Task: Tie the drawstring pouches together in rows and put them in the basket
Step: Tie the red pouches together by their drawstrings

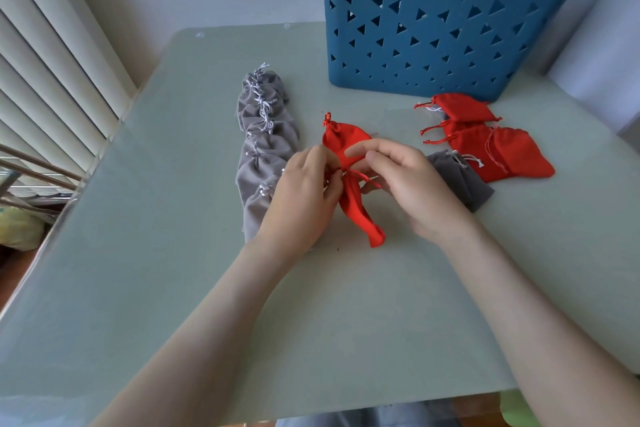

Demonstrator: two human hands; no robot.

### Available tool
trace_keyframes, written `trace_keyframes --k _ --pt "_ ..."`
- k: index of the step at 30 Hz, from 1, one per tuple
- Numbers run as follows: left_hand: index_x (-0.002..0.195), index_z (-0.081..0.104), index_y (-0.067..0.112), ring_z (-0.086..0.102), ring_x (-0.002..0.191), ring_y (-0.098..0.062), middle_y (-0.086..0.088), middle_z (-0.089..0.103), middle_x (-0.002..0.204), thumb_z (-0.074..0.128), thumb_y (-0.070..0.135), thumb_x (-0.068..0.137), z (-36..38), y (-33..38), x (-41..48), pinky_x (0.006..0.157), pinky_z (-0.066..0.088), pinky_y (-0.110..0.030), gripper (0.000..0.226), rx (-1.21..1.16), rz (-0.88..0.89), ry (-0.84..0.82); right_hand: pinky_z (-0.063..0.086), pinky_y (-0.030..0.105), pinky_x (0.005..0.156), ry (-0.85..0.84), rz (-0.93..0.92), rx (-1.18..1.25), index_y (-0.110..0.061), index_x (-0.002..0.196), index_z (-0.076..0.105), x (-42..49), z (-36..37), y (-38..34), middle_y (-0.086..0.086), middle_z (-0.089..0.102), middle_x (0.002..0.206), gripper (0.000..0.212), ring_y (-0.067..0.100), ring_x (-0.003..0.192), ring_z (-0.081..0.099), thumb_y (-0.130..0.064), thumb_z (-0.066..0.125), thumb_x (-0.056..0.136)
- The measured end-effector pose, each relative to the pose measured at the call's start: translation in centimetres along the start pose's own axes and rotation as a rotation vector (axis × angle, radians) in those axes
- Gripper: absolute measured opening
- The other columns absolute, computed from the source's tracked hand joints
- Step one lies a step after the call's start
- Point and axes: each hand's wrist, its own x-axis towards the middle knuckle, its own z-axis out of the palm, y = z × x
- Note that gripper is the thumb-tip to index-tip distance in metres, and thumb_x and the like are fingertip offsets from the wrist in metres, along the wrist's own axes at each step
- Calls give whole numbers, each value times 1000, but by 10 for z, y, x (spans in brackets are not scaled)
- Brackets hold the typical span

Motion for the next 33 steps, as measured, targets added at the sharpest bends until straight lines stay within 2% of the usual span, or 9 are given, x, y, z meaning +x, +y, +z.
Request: trace_keyframes --k 4,7,14,21,25,27,30,33 --pt "87 55 5 48 77 -17 -3 57 83 48 18 88 0 2 -3 67 39 -24 15 1 71 48 44 26 71 -83 21 59 -14 95 68 0 -2 1 5 65 81 23 16 79 58 -2 49 95" --pt "87 55 5 45 77 -15 -4 57 83 49 16 89 0 2 -4 68 37 -20 13 -6 83 81 41 18 65 -69 -24 59 -16 90 68 0 -1 0 0 64 72 20 8 68 53 0 56 92" --pt "85 54 4 42 76 -13 -3 54 81 47 18 87 -1 4 -6 67 33 -19 16 -2 91 92 45 19 69 -84 -96 -5 -19 89 68 -1 0 -1 -9 67 71 23 5 70 57 1 56 91" --pt "80 56 1 38 72 -17 -8 54 75 52 8 88 -2 2 -3 65 31 -22 12 95 208 104 41 16 61 -48 -104 -99 -21 85 67 0 1 3 -13 63 67 22 -3 63 53 -2 59 91" --pt "83 58 2 40 74 -16 -8 57 77 54 6 89 -2 1 -2 67 32 -20 9 113 221 97 39 21 63 -10 -116 -110 -25 81 66 0 3 6 -10 60 67 21 2 63 49 -8 59 92" --pt "85 60 4 44 76 -16 -5 60 80 55 10 90 -4 2 -3 68 35 -20 9 37 134 87 38 27 66 -4 -139 -128 -25 81 65 0 4 9 -9 58 68 18 6 66 48 -13 58 93" --pt "89 59 14 52 77 -11 5 63 85 60 18 90 -5 6 -3 68 38 -16 5 -156 -99 70 39 27 69 -12 -185 -149 -26 81 62 -1 8 10 -14 57 69 14 6 70 51 -22 54 91" --pt "95 52 19 55 76 -9 4 60 91 71 28 83 -4 9 0 68 42 -16 24 -268 -328 153 41 26 69 -12 -216 -135 -25 82 60 -1 6 8 -12 55 70 14 7 71 50 -20 52 92"
